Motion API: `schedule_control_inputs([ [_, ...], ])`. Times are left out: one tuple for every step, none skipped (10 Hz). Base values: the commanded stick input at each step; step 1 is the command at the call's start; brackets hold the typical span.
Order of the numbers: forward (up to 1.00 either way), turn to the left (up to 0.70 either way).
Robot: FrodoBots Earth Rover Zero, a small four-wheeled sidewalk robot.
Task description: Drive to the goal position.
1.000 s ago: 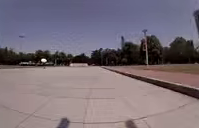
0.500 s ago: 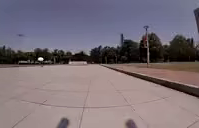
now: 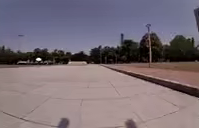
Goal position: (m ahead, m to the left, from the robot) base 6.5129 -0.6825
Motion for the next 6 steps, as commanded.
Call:
schedule_control_inputs([
  [1.0,0.0],
  [1.0,0.0],
  [1.0,0.0],
  [1.0,0.0],
  [1.0,0.0],
  [1.0,0.0],
])
